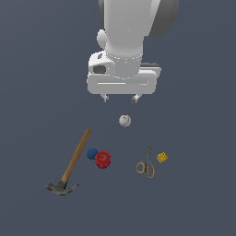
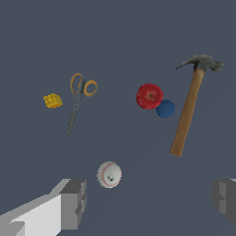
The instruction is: Pick up a designated object from a clutter of objects.
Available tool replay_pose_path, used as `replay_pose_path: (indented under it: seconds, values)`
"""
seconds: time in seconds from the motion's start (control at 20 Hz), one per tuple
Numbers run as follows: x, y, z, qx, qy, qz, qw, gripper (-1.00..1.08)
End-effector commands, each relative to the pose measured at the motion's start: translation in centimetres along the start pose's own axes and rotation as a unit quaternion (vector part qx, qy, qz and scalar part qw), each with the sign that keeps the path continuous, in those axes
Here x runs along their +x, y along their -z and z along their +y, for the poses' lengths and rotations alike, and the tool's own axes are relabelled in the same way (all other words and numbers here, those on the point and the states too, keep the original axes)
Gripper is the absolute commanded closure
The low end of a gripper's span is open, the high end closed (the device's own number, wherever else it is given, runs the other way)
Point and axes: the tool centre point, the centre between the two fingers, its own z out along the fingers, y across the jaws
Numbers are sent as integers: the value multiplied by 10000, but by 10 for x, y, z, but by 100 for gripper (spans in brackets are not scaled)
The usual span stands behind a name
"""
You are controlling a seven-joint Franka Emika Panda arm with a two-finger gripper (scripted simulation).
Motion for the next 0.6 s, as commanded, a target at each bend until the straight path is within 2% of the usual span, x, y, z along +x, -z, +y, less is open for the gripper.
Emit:
replay_pose_path:
  seconds: [0.0,0.55]
  values:
    - [0,0,0,-4,7,-4,10000,-92]
    - [18,-19,-17,-22,187,9,9998,-92]
